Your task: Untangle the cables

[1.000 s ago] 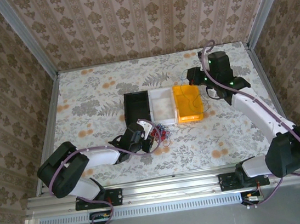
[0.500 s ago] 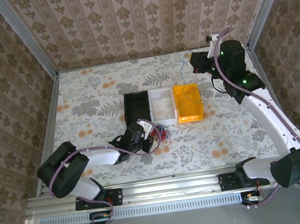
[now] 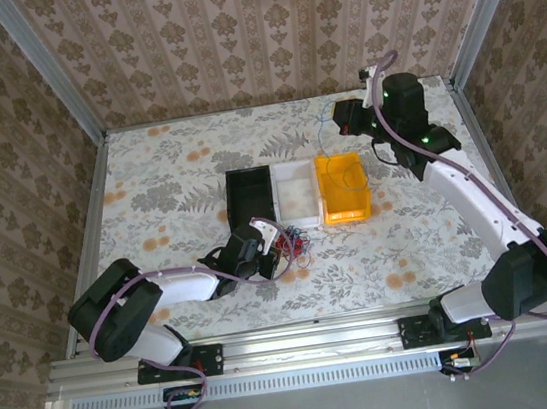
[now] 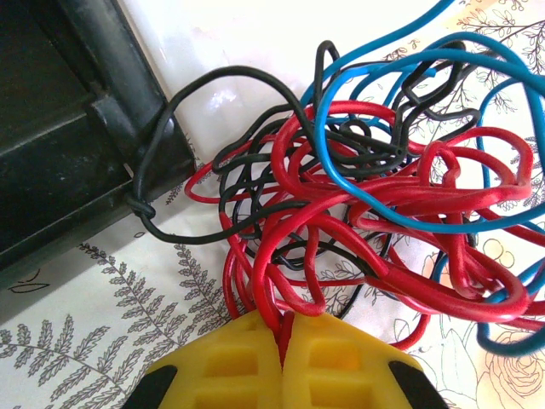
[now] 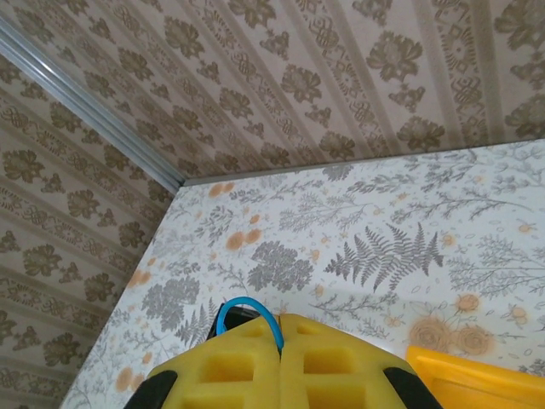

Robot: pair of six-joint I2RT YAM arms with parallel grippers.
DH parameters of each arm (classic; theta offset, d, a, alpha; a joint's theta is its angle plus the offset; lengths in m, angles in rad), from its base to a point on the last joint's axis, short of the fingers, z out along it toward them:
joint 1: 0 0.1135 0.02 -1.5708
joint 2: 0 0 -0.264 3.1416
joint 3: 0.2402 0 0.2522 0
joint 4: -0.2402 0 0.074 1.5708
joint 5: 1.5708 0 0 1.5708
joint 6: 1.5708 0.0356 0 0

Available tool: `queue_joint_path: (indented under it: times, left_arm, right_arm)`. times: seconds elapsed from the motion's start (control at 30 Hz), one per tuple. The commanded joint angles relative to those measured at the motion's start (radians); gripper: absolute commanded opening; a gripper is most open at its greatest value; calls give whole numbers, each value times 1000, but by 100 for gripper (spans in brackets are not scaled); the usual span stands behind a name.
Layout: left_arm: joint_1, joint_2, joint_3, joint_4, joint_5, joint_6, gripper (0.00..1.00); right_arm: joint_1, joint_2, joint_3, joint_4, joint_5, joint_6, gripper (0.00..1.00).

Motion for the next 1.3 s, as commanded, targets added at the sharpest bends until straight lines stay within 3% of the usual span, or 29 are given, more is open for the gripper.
queue_joint_path:
  times: [0.0, 0.87, 1.27]
  left_arm:
    - [-11, 5, -23, -35, -8, 4, 0]
    - [-11, 53, 3, -36, 26, 32, 0]
    - [-12, 59, 9, -43, 32, 32, 0]
  right_arm:
    - [27, 28, 72, 40, -32, 3, 0]
    - [86, -41, 164, -51, 67, -121, 0]
    - [85, -89, 54, -57, 150, -151, 0]
